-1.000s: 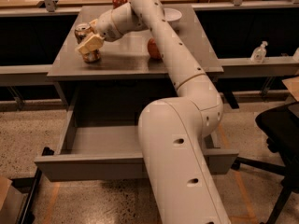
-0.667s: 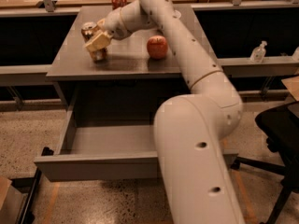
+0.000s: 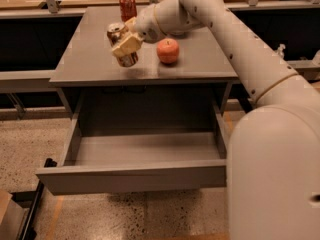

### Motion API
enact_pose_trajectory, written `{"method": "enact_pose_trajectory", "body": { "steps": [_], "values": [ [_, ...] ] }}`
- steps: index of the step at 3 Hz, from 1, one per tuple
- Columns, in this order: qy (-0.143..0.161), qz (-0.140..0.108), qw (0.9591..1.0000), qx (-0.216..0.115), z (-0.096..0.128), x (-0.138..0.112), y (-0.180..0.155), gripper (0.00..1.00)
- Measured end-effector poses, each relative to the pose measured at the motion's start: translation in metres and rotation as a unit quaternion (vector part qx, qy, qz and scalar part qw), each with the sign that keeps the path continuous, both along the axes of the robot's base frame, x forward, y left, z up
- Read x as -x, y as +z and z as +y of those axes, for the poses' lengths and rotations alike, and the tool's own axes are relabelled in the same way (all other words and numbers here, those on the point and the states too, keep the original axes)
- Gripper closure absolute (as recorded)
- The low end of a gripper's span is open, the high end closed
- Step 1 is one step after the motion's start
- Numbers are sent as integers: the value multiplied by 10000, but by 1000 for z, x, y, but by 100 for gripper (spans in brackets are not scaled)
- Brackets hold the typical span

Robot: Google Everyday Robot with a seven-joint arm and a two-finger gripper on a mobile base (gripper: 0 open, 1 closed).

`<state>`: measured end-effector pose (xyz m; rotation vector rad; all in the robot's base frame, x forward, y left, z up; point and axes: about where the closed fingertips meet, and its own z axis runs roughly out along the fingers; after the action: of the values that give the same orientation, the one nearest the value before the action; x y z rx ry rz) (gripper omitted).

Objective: Place orange can into top drawer

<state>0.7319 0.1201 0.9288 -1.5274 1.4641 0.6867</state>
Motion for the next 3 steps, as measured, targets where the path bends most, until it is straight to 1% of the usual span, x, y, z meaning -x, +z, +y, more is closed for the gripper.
{"method": "enact_pose_trajectory", "body": {
  "steps": [1,2,3],
  "values": [
    [62,-163,9996,-208,-32,48,7,100],
    [529,46,9977,-412,-62,119,-32,100],
    [493,72,9981,-374,-63,117,-35,100]
  ]
}}
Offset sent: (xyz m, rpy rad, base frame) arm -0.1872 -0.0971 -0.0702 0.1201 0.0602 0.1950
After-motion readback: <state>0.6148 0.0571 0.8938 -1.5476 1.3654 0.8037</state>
